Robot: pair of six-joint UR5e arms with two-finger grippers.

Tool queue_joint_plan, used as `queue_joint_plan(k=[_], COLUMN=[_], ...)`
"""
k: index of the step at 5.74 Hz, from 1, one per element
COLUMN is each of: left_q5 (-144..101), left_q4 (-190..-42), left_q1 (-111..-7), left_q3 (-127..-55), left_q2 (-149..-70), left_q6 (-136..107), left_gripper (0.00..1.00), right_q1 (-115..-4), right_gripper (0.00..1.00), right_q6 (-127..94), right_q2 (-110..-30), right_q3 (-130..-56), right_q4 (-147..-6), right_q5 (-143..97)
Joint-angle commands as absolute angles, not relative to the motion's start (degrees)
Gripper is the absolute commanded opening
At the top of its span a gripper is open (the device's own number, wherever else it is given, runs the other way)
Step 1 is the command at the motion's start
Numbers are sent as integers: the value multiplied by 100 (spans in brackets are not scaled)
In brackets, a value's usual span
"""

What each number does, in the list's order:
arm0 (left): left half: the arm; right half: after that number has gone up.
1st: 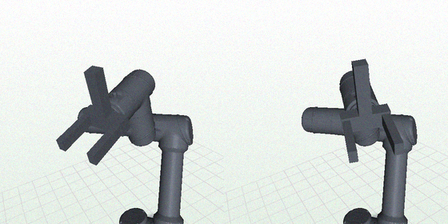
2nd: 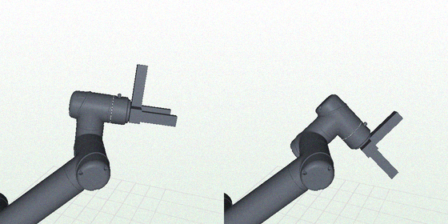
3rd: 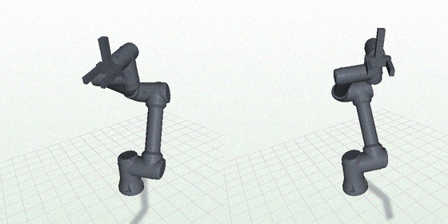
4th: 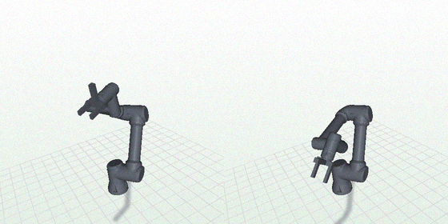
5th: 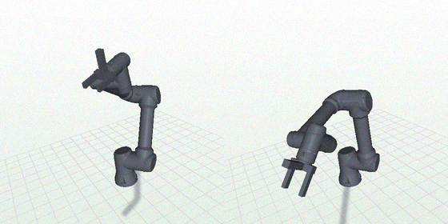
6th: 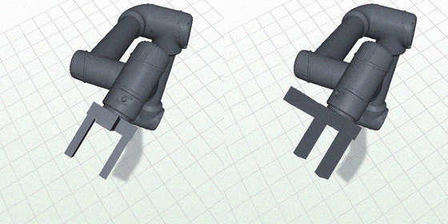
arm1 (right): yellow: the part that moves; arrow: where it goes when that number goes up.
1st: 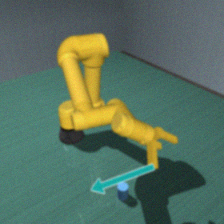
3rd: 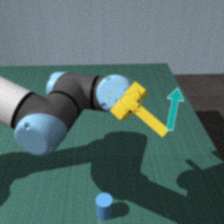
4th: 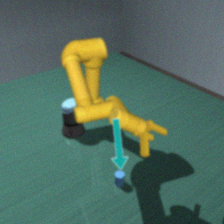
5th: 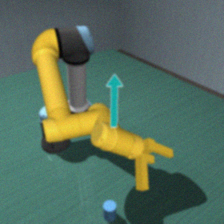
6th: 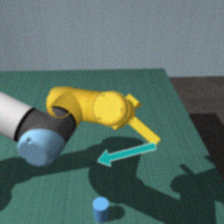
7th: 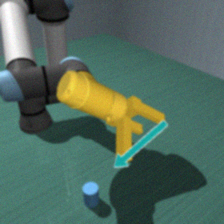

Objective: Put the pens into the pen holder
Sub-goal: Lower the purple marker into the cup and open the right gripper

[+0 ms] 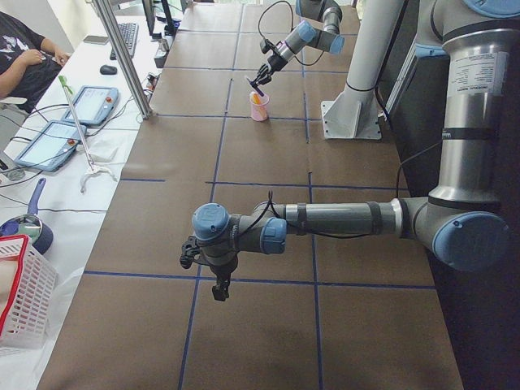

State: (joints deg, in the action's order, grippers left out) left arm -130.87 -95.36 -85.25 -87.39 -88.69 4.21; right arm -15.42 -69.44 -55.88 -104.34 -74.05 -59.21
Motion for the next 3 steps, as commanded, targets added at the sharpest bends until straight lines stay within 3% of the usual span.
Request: queue_joint_plan(k=[1,3], left_q5=[-13087,-13087], left_q4=[-9536,-9536], left_q1=[-8525,-8525], left_q3=[-8728,-8736], left_q2=[-8877,-8877], left_q6=[422,422], left_gripper=[100,100], right_q1=[-1512,-1512], right_gripper=[0,3], right_q6=[-6979,-6952], right_q2=[-5651,-5616], right_q3=[-10117,-10107], right_q4=[-6935,-6935], right_q5=[-5801,-5801])
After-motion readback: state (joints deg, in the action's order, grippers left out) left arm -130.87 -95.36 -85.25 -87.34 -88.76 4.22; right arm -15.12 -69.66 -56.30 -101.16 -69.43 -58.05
